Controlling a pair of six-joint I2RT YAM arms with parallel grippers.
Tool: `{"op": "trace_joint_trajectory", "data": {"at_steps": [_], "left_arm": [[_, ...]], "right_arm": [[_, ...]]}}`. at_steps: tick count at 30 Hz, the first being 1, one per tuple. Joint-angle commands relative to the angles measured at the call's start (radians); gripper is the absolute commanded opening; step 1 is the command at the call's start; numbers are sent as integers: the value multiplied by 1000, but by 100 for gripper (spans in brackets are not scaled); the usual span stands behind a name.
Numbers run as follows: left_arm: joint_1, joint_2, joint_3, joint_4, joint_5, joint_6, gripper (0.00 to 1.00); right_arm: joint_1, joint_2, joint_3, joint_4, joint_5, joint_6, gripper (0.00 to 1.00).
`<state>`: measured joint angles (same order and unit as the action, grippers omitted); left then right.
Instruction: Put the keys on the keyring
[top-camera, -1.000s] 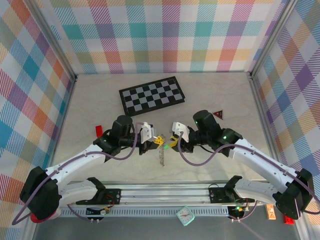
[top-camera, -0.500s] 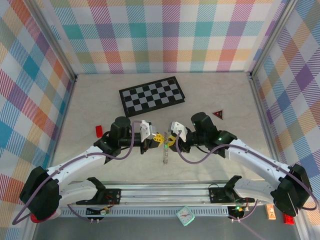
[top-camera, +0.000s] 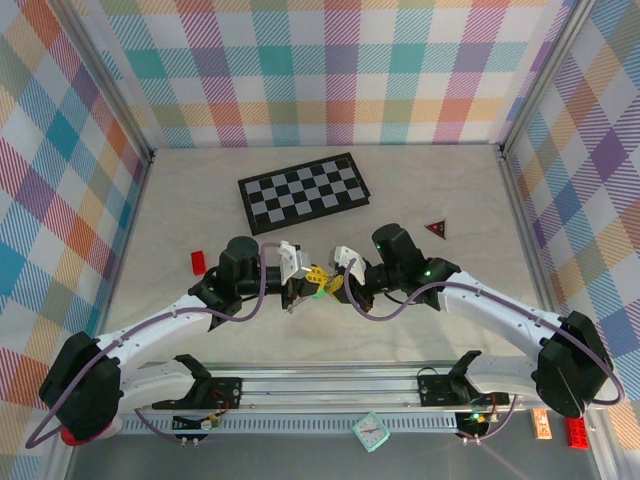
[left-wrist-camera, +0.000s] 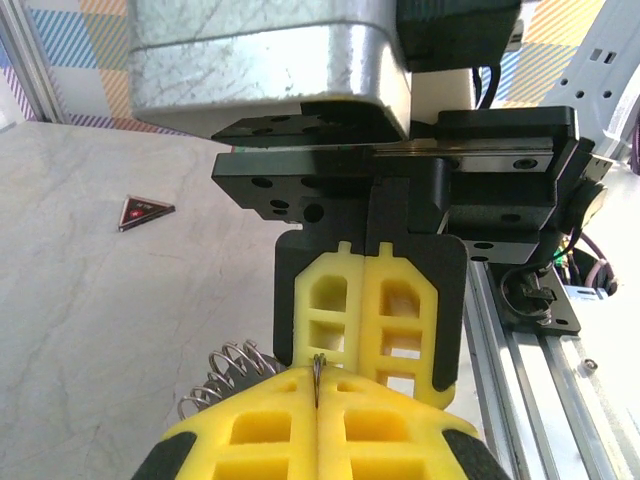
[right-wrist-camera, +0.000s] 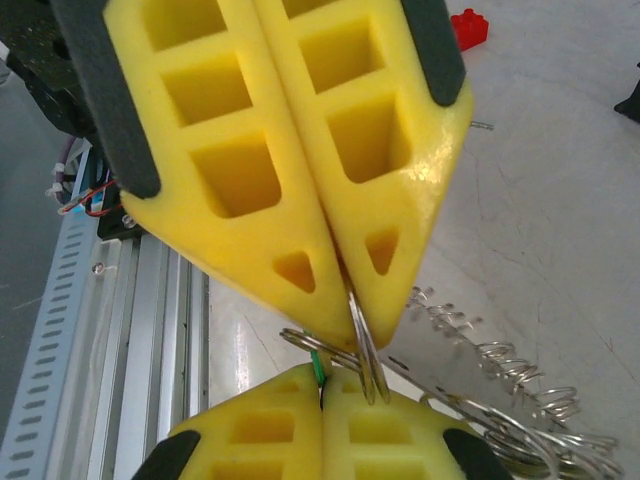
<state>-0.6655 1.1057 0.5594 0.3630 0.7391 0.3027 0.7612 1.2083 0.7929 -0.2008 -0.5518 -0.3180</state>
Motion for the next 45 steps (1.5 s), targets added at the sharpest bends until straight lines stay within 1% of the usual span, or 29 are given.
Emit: {"op": "trace_joint_trajectory", "data": {"at_steps": [1,3,6,9,12,14,17,23,28,32,39,42,45], "left_arm": [[-9,-17,-1,104,24,-2,0],[-9,-12,0,104,31,-1,0],[-9,-10,1,100,40,1,0],[-8,-8,2,98,42,3,0],[-8,-8,2,95,46,3,0],[-9,-8,2,93,47,3,0],[-9,-7,2,90,49,5,0],[-8,-10,6,86,46,3,0],[-9,-12,7,88,7,-24,0],[-9,-4,4,113,-36,-90,0],[-15,3,3,111,-145,-184,0],[-24,8,8,98,-175,-188,0],[-27,16,12,94,-183,-191,0]], "right_arm": [[10,-8,39,-2,34,-6,0],[10,-26,33,-21,92,-11,0],[6,-65,21,-51,135,-26,7],[6,-107,6,-64,137,-36,14],[4,-151,-14,-42,138,-35,25],[4,-173,-29,-20,128,-32,27],[4,-183,-33,0,129,-26,27],[4,-161,-27,28,116,-15,24],[5,-155,-26,34,118,-10,25],[11,-163,-33,38,179,-10,26],[58,-210,-74,105,343,-16,29],[74,-218,-88,143,373,-16,29],[83,-211,-92,169,379,-15,29]]}}
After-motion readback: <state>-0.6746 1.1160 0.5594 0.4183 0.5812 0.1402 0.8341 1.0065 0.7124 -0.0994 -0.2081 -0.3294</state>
